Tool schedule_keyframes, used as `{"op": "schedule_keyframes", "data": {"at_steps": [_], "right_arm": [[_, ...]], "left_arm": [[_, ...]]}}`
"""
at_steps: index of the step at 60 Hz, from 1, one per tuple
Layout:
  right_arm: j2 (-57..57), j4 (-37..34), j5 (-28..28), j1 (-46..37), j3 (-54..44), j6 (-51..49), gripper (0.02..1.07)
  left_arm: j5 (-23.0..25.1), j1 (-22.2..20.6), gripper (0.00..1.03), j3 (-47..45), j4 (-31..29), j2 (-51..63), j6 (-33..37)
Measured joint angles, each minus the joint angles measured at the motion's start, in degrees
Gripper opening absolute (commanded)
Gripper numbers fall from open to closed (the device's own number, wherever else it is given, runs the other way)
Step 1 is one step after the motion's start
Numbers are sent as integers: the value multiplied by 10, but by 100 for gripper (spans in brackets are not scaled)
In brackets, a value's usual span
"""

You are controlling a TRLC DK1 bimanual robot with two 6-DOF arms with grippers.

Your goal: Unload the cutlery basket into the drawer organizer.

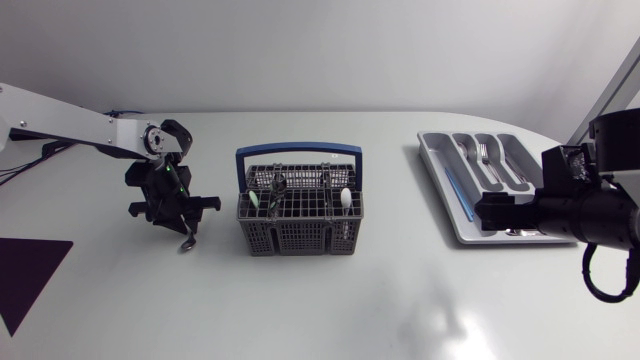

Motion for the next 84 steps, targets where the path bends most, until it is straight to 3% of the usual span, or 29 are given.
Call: {"op": "schedule_keyframes", "data": {"at_steps": [5,28,45,61,84], "right_arm": [[0,0,0,0,0,0,103],[-9,-1,0,0,0,0,103],[-9,-13,-25,0,0,-11,103],[-9,-29,-72,0,0,-26,103],[-12,-106,-119,0,24,-113,102]], "left_arm": [[0,0,4,0,0,0,1],[-4,0,4,-19,-12,-23,26],[-4,-6,4,-63,-31,-183,72],[-7,-79,4,-99,-41,-359,120],[-7,-256,4,-118,-34,-504,217]]}}
